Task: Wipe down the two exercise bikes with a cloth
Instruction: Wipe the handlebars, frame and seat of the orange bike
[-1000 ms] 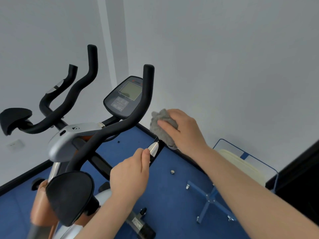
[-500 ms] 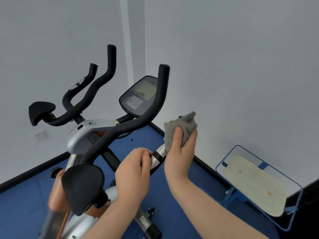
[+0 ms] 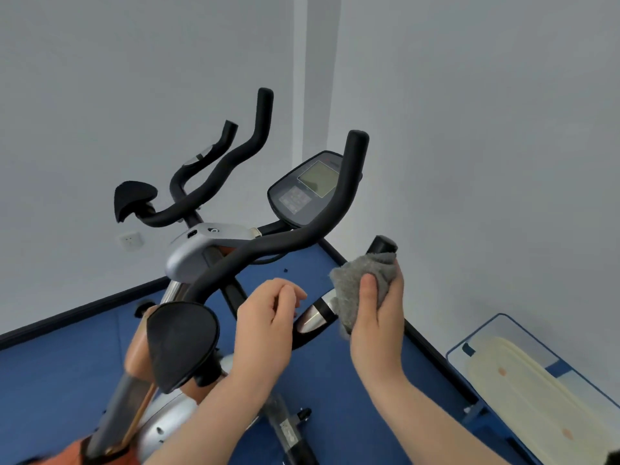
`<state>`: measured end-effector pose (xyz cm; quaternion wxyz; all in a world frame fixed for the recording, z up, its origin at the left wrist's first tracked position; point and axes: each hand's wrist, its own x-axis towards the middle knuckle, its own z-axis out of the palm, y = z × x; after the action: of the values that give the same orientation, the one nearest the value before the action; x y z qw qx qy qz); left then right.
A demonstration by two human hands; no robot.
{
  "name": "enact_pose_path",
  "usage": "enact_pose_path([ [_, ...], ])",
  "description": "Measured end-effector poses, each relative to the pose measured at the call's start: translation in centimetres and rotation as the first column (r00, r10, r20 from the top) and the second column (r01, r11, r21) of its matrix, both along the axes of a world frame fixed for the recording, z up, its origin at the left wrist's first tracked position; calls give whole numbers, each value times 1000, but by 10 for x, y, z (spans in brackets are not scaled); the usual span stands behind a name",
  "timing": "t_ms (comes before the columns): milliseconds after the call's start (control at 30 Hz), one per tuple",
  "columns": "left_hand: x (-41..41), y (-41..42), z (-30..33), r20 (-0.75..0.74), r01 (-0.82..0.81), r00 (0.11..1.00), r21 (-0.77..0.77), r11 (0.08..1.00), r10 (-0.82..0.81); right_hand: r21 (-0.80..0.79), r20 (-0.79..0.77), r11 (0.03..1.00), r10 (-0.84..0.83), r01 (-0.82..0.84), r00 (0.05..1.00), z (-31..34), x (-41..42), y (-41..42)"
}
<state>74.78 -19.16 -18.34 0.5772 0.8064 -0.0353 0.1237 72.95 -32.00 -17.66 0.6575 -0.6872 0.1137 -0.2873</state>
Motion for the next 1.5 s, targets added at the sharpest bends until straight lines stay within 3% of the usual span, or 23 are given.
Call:
enact_pose_path([
  [133, 8, 27, 25, 26, -51, 998, -25, 998, 52, -80, 209, 974, -190, 210, 959, 17, -3, -14],
  [200, 17, 48, 35, 59, -123, 991, 47, 991, 120, -175, 281, 973, -97, 151, 955, 26, 0, -8],
  [300, 38, 81, 39, 18, -187, 982, 196, 963, 187, -396, 143, 915, 150, -82, 978, 36, 9, 8],
  [467, 53, 115, 16, -48, -211, 967, 410, 888, 252, -611, -83, 751, 251, -249, 964, 35, 29, 43],
  [567, 52, 121, 10, -84, -222, 963, 282, 933, 255, -763, -64, 607, 270, -222, 961, 47, 62, 60],
  [667, 54, 134, 6, -299, -70, 948, 148, 986, 113, -925, -107, 340, 189, -168, 976, 53, 96, 72],
  [733, 53, 141, 6, -382, -4, 923, 95, 996, 40, -944, -187, 253, 113, -211, 976, 42, 99, 87],
  [833, 47, 145, 8, -341, 27, 940, 134, 991, 20, -948, -181, 212, 248, -236, 952, 24, 84, 117],
  [933, 44, 148, 12, -328, 58, 945, 155, 986, -5, -959, -249, 29, 383, -281, 889, 33, 94, 109],
  [1000, 45, 150, 14, -348, 89, 937, 187, 978, -19, -955, -265, 47, 319, -294, 910, 45, 108, 94],
  [1067, 46, 151, 11, -347, 116, 936, 168, 979, -52, -943, -212, 203, 247, -265, 945, 47, 104, 97],
  [1100, 47, 150, 8, -345, 129, 935, 124, 984, -79, -940, -196, 223, 264, -257, 944, 43, 98, 107],
  [1233, 54, 153, -2, -319, 166, 938, 69, 984, -136, -955, -259, 28, 416, -296, 872, 34, 93, 116],
  [1267, 55, 154, -4, -321, 174, 936, 77, 982, -141, -960, -240, 48, 368, -276, 898, 37, 101, 107],
  [1367, 56, 154, -9, -341, 187, 928, 74, 980, -151, -953, -126, 257, 146, -160, 981, 43, 104, 99],
  [1400, 57, 153, -9, -340, 189, 927, 64, 980, -156, -951, -129, 264, 144, -164, 981, 41, 97, 108],
  [1500, 58, 153, -9, -305, 204, 936, 66, 977, -175, -945, -262, 111, 305, -307, 916, 34, 81, 126],
])
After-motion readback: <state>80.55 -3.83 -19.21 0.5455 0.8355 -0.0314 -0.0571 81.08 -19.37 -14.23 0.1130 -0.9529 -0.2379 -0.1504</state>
